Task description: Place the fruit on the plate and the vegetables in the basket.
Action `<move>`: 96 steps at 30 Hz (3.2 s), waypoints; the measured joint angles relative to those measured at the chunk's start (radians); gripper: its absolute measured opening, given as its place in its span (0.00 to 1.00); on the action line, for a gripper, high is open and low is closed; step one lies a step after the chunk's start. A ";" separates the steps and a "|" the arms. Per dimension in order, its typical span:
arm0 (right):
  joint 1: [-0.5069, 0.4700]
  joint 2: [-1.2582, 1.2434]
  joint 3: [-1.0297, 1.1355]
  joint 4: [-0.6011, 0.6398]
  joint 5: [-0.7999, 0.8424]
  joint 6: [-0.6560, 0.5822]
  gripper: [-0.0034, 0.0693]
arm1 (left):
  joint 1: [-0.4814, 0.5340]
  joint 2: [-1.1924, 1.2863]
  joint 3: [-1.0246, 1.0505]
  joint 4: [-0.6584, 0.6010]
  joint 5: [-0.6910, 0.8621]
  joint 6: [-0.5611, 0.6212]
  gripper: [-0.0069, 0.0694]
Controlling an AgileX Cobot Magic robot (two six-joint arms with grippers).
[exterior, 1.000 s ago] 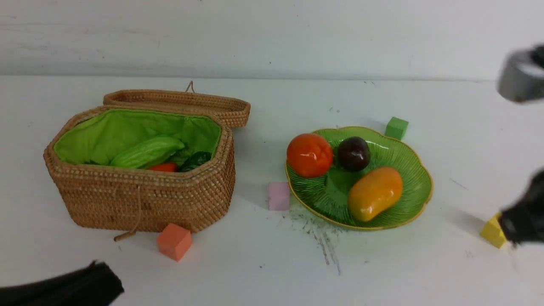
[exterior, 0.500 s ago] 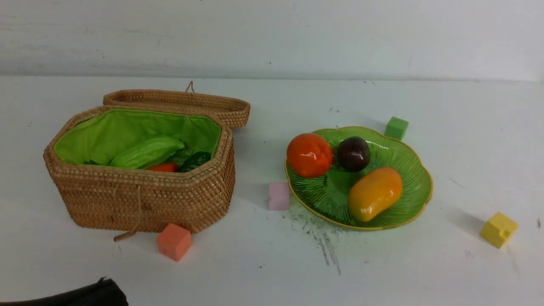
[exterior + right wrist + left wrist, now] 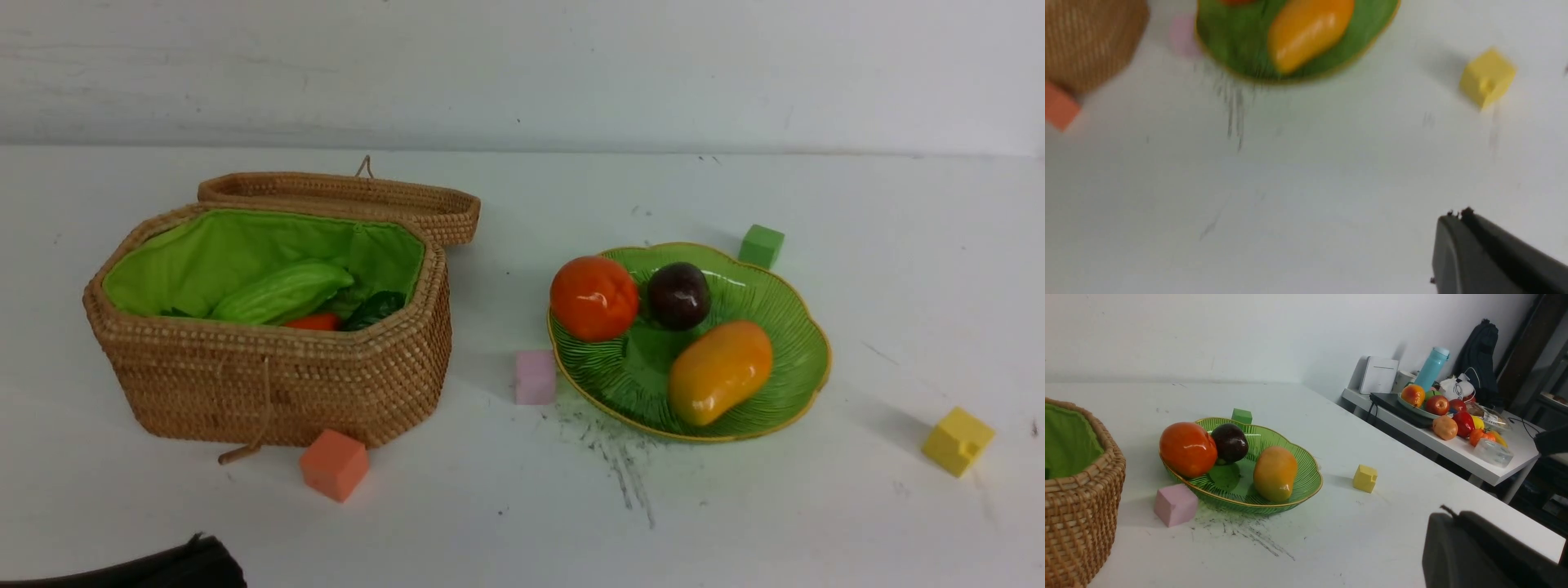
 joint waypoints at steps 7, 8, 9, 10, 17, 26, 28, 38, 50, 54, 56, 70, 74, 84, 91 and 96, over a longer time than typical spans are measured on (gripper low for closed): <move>-0.347 -0.303 0.454 0.208 -0.430 -0.297 0.03 | 0.000 0.000 0.001 0.000 0.000 0.000 0.08; -0.376 -0.334 0.513 0.243 -0.447 -0.318 0.03 | 0.000 0.000 0.001 0.000 0.000 0.000 0.08; -0.388 -0.351 0.531 0.257 -0.453 -0.329 0.03 | 0.000 0.000 0.001 0.000 0.000 0.000 0.08; -0.405 -0.376 0.569 0.278 -0.459 -0.344 0.03 | 0.000 0.000 0.001 0.000 0.000 0.000 0.08; -0.428 -0.431 0.659 0.296 -0.492 -0.365 0.03 | 0.000 0.000 0.001 0.000 0.000 0.000 0.08; -0.429 -0.431 0.660 0.279 -0.495 -0.365 0.03 | 0.000 0.003 0.001 0.000 0.000 0.000 0.09; -0.429 -0.431 0.660 0.279 -0.495 -0.365 0.03 | 0.000 0.003 0.001 0.000 0.000 0.000 0.09; -0.429 -0.431 0.660 0.279 -0.495 -0.365 0.04 | 0.000 0.003 0.001 0.000 0.000 0.000 0.10; -0.429 -0.431 0.660 0.276 -0.495 -0.365 0.05 | 0.028 0.001 0.001 -0.053 0.049 0.014 0.11; -0.430 -0.431 0.660 0.276 -0.495 -0.365 0.05 | 0.229 -0.025 0.018 -0.273 0.110 0.169 0.09; -0.430 -0.431 0.660 0.276 -0.495 -0.365 0.06 | 0.345 -0.052 0.051 -0.386 0.075 0.346 0.09; -0.430 -0.431 0.660 0.276 -0.495 -0.365 0.08 | 0.759 -0.268 0.267 -0.842 0.182 0.982 0.07; -0.430 -0.431 0.660 0.276 -0.495 -0.365 0.08 | 0.760 -0.268 0.269 -0.844 0.305 0.972 0.07; -0.431 -0.431 0.660 0.276 -0.495 -0.365 0.10 | 0.761 -0.268 0.269 -0.849 0.297 0.935 0.07; -0.431 -0.431 0.660 0.276 -0.495 -0.365 0.11 | 0.761 -0.268 0.269 -0.849 0.297 0.933 0.07; -0.431 -0.431 0.660 0.276 -0.495 -0.365 0.11 | 0.761 -0.268 0.269 -0.849 0.297 0.933 0.07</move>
